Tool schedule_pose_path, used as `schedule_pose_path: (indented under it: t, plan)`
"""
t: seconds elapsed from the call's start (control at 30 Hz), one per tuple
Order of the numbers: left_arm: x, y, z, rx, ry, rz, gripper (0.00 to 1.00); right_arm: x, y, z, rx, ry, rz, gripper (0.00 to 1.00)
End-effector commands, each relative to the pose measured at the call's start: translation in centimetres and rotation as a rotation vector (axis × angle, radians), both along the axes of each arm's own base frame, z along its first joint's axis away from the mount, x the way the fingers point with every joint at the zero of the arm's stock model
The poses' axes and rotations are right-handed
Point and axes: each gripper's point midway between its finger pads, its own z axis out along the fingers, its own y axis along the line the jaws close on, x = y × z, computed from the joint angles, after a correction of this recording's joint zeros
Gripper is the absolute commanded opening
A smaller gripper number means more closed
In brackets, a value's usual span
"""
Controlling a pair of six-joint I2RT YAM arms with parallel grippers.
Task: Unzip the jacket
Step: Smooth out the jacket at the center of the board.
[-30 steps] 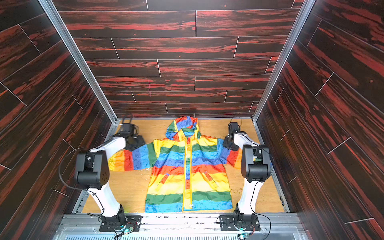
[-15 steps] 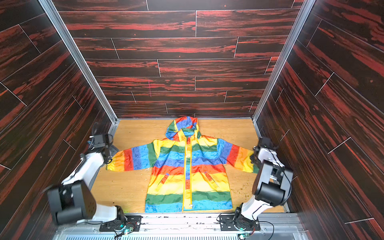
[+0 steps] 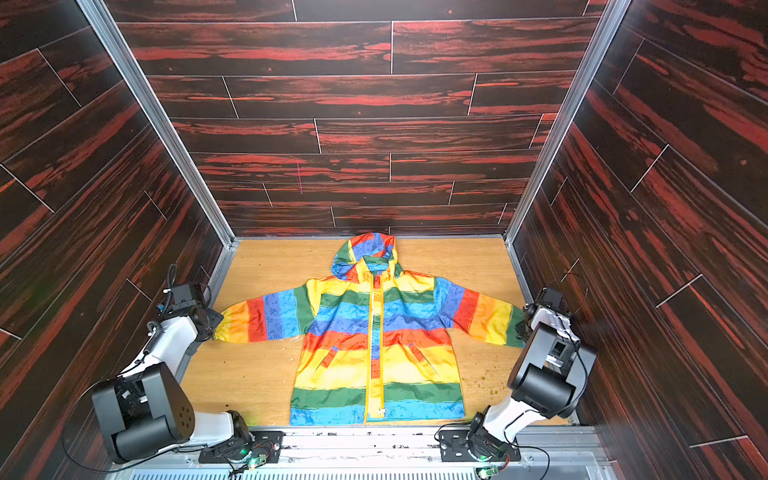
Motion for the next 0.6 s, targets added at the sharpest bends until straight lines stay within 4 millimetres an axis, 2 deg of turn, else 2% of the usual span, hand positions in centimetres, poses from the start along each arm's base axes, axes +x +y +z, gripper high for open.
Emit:
schedule_pose_path:
  t: [0.0, 0.2, 0.33, 0.4, 0.5, 0.57]
  plan:
    - [-0.9, 0.1, 0.2, -0.005, 0.008, 0.012, 0.86, 0.9, -0.3, -1.1, 0.033, 0.012, 0.019, 0.60]
    - [-1.5, 0.3, -0.4, -0.019, 0.035, 0.023, 0.86, 1.1, -0.7, -2.3, 0.057, 0.039, 0.019, 0.54]
    - [-1.9, 0.6, -1.1, -0.042, 0.063, 0.035, 0.86, 0.9, -0.6, -2.8, 0.081, 0.035, 0.010, 0.44]
    - [-2.2, 0.7, -1.3, -0.043, 0.082, 0.042, 0.87, 1.1, -0.4, -3.0, 0.090, 0.028, 0.014, 0.37]
    - [-2.7, 0.8, -1.6, -0.046, 0.099, 0.050, 0.87, 1.2, -0.3, -3.1, 0.099, 0.022, 0.019, 0.17]
    - [-2.5, 0.8, -1.9, -0.063, 0.096, 0.044, 0.87, 1.2, -0.2, -3.4, 0.107, 0.024, 0.021, 0.11]
